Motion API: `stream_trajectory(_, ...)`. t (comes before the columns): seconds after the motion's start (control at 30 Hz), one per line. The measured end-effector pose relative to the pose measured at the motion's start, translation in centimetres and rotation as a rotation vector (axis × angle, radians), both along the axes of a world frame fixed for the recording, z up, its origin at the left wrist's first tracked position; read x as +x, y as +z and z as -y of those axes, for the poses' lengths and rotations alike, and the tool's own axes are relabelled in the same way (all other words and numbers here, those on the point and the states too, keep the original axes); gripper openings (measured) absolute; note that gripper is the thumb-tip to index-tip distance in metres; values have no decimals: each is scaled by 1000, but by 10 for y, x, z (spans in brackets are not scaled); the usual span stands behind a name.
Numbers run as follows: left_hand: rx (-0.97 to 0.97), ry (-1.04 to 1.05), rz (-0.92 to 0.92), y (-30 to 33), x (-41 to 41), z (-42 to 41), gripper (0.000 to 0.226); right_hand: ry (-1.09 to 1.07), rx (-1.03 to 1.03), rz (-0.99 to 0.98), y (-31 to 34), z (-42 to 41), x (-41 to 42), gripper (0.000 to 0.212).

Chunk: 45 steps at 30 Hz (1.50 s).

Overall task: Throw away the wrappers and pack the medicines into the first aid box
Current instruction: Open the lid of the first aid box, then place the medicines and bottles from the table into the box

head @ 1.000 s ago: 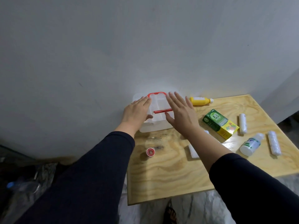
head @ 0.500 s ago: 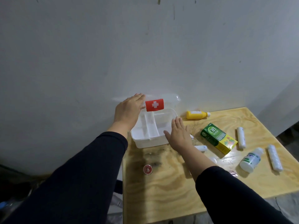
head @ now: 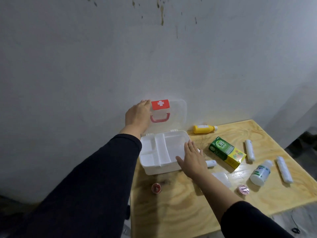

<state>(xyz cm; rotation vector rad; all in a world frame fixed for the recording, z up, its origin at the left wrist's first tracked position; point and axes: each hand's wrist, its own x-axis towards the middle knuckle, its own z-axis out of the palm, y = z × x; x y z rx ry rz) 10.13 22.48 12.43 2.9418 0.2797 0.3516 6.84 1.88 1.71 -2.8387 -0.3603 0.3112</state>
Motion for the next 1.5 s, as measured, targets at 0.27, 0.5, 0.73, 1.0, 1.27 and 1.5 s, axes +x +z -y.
stream_trajectory(0.27,-40,-96,87,-2,-28,29,54,-4,-46,35,39,25,3,60)
stream_trajectory(0.5,-69,-259,-45,-26,-52,87,49,-122,-57,-17,46,81,-15,55)
stream_trajectory(0.73,-77,-333,-234,-48,-58,154,43,-178,-80,-32,42,155,-11,51)
stream_trajectory(1.0,-113,-225,-331,-83,-47,173,51,-139,6,-67,21,198,29,53)
stream_trajectory(1.27,-9,-3,-356,-126,-43,196,65,-116,164,-40,-24,211,71,63)
stream_trajectory(1.5,43,37,-339,-129,-44,199,67,-177,318,-31,-38,212,81,56)
